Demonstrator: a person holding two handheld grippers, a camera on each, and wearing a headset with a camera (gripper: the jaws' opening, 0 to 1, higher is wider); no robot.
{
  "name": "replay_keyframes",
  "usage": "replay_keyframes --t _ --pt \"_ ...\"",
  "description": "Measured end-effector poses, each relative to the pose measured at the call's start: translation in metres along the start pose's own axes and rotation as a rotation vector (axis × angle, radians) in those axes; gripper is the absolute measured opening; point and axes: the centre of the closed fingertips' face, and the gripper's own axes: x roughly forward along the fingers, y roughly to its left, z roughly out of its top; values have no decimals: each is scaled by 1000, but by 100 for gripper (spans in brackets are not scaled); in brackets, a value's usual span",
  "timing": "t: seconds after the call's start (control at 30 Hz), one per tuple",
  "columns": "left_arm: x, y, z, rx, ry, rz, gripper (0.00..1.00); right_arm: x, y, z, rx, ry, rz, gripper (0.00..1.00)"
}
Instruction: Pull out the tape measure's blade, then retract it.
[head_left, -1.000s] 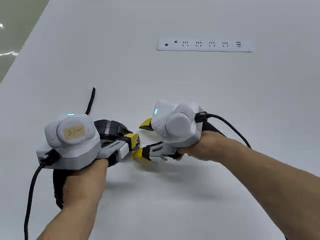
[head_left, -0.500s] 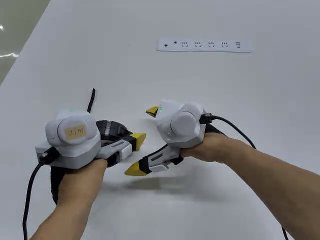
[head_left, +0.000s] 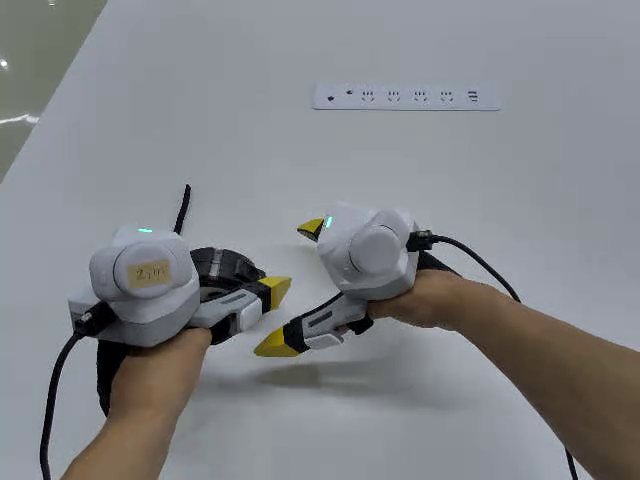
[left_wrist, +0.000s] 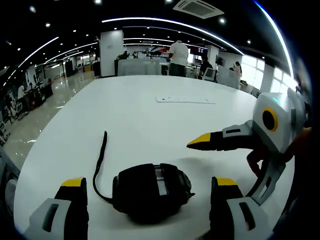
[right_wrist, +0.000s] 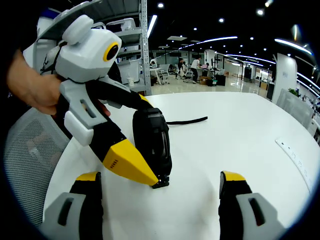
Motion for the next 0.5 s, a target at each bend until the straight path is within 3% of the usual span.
replay_keyframes --t 0.5 --pt "-3 -10 -6 89 19 -83 100 -16 2 -4 29 -9 0 100"
